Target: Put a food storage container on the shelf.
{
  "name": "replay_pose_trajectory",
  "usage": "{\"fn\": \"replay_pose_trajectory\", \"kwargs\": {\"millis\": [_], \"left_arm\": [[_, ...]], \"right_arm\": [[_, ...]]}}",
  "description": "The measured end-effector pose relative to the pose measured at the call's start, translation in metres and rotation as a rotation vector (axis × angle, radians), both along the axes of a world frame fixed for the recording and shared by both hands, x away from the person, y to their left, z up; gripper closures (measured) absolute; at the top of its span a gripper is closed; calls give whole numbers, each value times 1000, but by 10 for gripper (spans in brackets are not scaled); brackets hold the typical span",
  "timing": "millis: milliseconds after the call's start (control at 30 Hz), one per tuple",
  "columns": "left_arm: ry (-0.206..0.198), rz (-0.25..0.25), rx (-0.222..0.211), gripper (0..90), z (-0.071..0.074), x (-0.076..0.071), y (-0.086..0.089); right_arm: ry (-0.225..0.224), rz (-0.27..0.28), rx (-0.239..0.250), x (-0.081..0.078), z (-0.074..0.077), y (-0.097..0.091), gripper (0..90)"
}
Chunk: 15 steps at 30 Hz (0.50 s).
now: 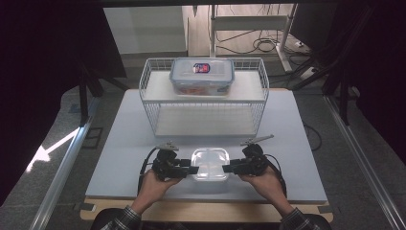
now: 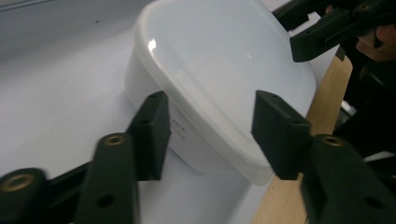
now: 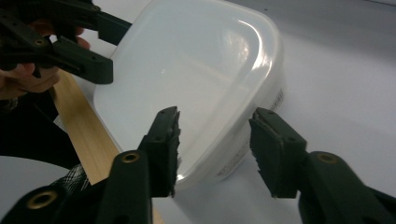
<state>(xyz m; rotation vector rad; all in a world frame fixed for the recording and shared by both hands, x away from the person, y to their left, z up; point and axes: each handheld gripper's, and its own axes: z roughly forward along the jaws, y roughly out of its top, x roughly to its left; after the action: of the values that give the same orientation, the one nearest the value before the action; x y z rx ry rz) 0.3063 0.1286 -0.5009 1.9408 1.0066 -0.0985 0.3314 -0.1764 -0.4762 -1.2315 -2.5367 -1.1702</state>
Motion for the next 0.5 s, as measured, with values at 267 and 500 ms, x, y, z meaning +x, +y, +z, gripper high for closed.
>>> {"fn": "replay_pose_trajectory", "kwargs": {"millis": [267, 500], "left_arm": [[-23, 91, -35, 686, 5, -2, 4], [-66, 118, -17, 798, 8, -3, 2]], "right_arm": [[-32, -46, 3, -2, 7, -2, 691], [-136, -93, -21, -2, 8, -1, 777]]}}
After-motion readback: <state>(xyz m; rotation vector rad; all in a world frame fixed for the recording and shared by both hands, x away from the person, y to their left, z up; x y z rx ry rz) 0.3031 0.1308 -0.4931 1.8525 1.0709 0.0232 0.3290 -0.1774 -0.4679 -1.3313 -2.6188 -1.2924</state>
